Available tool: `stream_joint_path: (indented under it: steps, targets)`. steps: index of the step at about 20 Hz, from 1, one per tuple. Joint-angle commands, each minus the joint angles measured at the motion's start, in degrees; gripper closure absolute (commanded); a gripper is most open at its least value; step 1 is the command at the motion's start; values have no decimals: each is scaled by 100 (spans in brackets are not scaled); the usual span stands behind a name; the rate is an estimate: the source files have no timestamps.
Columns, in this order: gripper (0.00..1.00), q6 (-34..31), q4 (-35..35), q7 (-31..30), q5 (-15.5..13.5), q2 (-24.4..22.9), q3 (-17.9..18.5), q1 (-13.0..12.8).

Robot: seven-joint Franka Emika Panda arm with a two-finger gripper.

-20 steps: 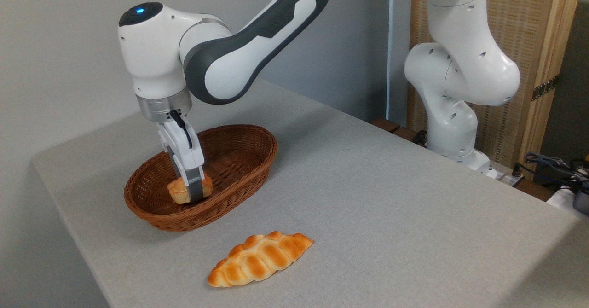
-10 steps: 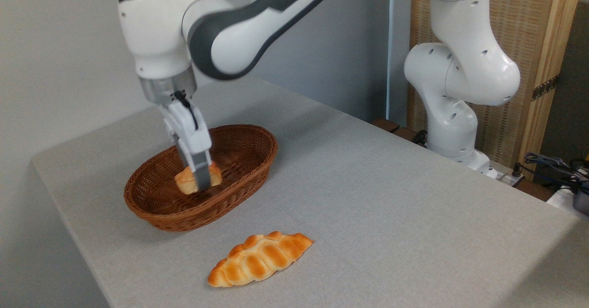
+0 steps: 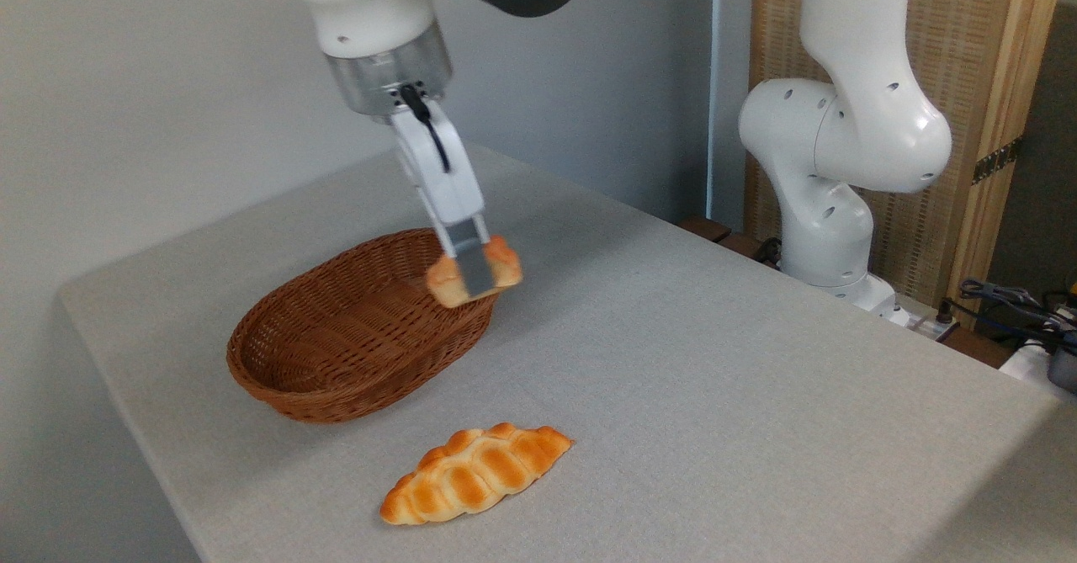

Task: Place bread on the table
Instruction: 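Lift the round roll up out of the basket, then lower the roll onto the table beside the braided loaf and release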

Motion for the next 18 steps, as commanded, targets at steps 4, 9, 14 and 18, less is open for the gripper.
stream_joint_path:
  steps: [4, 9, 14, 18]
  targets:
    - [25, 391, -1066, 1060, 427, -273, 67, -66]
    - [0, 928, -1673, 1175, 419, -264, 40, -74]
    - [0, 928, -1656, 1210, 427, -282, 41, -66]
    - [0, 902, -1656, 1272, 427, -308, 41, -74]
